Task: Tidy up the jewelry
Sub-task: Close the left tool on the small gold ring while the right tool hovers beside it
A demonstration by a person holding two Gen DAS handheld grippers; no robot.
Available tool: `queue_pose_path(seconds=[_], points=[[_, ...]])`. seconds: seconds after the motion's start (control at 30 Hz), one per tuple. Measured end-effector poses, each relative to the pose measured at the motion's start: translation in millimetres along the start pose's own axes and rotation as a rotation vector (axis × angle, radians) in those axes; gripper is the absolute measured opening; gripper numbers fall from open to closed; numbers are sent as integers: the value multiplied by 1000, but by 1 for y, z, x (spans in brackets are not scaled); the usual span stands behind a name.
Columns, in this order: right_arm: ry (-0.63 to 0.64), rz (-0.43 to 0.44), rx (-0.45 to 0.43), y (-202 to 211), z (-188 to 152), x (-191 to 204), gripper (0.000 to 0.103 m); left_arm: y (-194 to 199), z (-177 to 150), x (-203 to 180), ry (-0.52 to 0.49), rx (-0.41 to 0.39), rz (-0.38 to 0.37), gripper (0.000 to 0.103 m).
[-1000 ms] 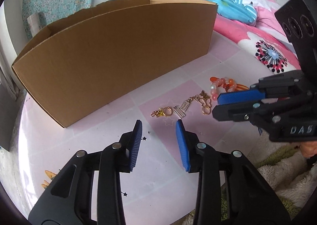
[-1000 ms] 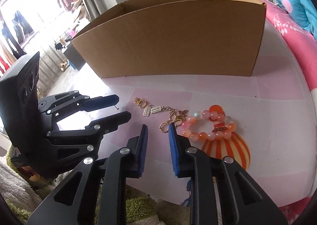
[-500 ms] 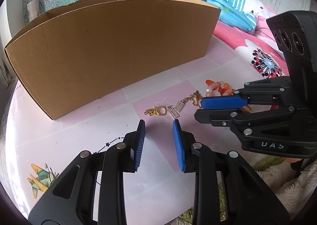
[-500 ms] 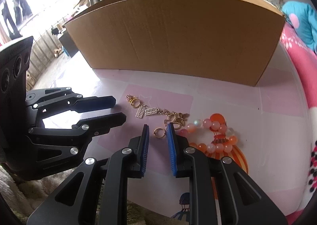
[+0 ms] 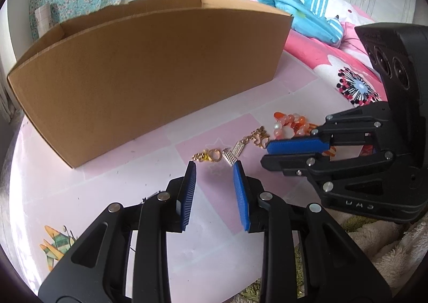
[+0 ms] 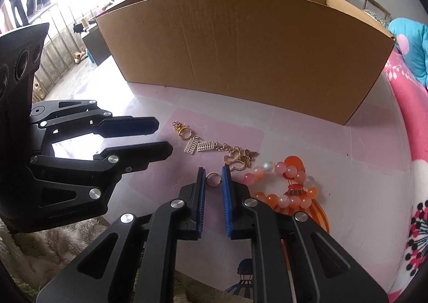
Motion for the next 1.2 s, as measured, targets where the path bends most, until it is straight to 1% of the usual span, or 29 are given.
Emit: queue_pose_path(seconds=[0.03,0.07,0.13,0.23,0.3,0.33,0.4,0.5,0.7,0.87,0.97,1.03,1.2], points=[[-2,1,0,1,-1,-3,12,-1,1,-1,-6,0,3,18],[-7,2,-2,3,-2,-6,12,-2,3,-1,-9,4,7,16],[-17,5,-4,2,0,-7,13,-7,4,-1,-12,22,16,9],[-30,12,-7,1,-2,-9,13,-13,5,0,-6,43,5,6],[-36,18,-8,4,-2,-16,13,-14,6,1,2,42,-1,6],[-36,20,-8,1,0,-11,13,-14,7,2,11,43,-4,6],[-40,27,-10,2,0,-14,13,-16,8,6,37,45,-20,6],[-44,36,-13,3,0,-18,13,-18,10,7,49,49,-36,6],[-40,48,-15,4,-1,-22,13,-23,15,10,46,55,-47,6],[-40,55,-18,4,-3,-26,13,-27,20,9,24,71,-48,7],[-43,59,-19,4,-3,-28,13,-27,21,8,15,81,-54,11],[-45,62,-20,5,-3,-29,13,-27,23,6,10,89,-59,17],[-46,66,-22,6,-4,-31,13,-27,22,4,1,91,-30,18]])
Point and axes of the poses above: each gripper's, at about its wrist camera, not at the fingertips, and y roughly against the way its jaws point, x to its left, z to its top, the point moved 2 cm from there along -y, roughly the way its jaws point, and after that the axes turned 10 degrees about -y, right-handed, at the moved point
